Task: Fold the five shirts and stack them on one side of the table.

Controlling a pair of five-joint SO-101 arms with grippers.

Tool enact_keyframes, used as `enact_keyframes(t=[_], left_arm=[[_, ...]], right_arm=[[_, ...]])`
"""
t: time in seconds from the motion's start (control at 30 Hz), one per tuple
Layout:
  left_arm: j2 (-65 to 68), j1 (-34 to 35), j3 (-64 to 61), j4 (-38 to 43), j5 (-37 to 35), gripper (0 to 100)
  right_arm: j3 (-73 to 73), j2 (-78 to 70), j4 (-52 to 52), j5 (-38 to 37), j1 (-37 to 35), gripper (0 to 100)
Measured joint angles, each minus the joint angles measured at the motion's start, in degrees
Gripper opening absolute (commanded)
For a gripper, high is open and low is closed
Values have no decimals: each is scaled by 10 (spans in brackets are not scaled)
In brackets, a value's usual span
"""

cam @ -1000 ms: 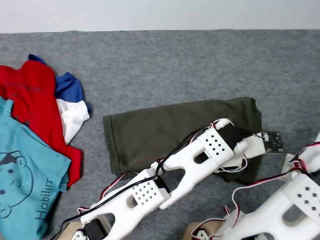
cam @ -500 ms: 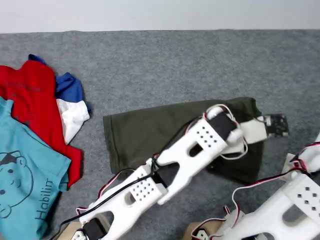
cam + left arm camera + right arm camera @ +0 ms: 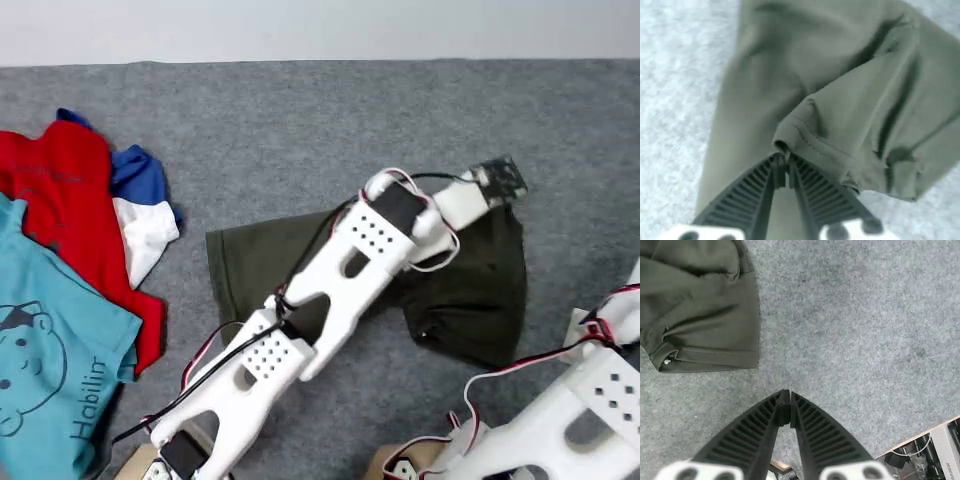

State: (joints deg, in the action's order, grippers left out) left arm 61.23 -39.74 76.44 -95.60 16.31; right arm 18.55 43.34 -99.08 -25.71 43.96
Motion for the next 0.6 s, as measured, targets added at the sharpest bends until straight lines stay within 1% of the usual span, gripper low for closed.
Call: enact_keyframes(t=[0.33, 0.4, 0.53, 0.6], left_arm=[[24, 47, -2, 18, -5, 8], [31, 51, -2, 18, -5, 39], [35, 52, -2, 18, -5, 136], [35, 52, -2, 18, -22, 174]], right_arm=[[0, 0, 0, -1, 0, 9], [0, 0, 0, -1, 0, 9], [17, 0, 0, -1, 0, 9], [32, 0, 0, -1, 0, 9]])
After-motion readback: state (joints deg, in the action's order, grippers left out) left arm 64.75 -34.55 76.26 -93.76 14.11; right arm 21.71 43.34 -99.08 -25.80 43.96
